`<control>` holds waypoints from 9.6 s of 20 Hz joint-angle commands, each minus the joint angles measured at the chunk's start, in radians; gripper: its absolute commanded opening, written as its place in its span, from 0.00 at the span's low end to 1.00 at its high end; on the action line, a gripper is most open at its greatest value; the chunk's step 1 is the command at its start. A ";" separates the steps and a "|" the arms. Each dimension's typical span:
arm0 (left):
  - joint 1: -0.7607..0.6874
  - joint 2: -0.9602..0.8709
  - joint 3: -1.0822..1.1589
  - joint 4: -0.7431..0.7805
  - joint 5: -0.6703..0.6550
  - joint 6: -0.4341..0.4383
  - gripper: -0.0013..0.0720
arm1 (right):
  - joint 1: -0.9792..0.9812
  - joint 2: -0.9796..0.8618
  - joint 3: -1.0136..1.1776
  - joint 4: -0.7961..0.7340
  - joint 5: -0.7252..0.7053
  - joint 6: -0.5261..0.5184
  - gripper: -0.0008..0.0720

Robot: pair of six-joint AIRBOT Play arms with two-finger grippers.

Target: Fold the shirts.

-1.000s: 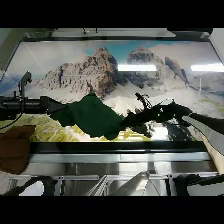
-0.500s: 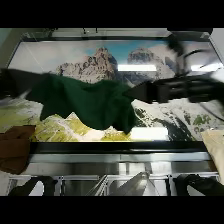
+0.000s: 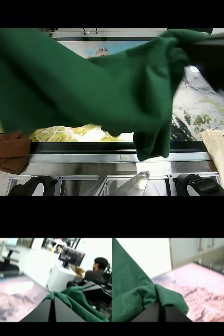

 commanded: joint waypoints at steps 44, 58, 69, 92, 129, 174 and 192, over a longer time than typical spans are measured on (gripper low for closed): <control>-0.318 -1.248 0.031 0.235 -0.347 -0.037 0.96 | -0.269 -0.775 -0.474 0.173 -0.047 -0.005 0.06; -0.374 -1.293 0.044 0.226 -0.041 -0.082 0.15 | -0.269 -0.775 -0.474 0.178 0.012 -0.029 0.06; -0.230 -1.071 0.211 0.607 -0.281 -0.116 0.03 | -0.269 -0.773 -0.474 0.178 0.063 -0.043 0.06; -0.240 -1.084 0.335 0.586 -0.446 -0.122 0.03 | -0.300 -0.602 -0.441 0.209 0.404 -0.163 0.06; -0.104 -1.063 0.138 0.473 -0.538 -0.249 0.48 | -0.531 -0.867 -0.056 -0.256 0.067 0.140 0.93; 0.072 -0.749 -0.320 0.698 -0.027 -0.190 0.04 | -0.359 -0.939 -0.046 -0.272 0.299 -0.189 0.93; 0.132 -0.499 -0.126 0.150 -0.377 0.059 0.04 | -0.142 -0.751 0.070 0.159 0.670 -0.008 0.06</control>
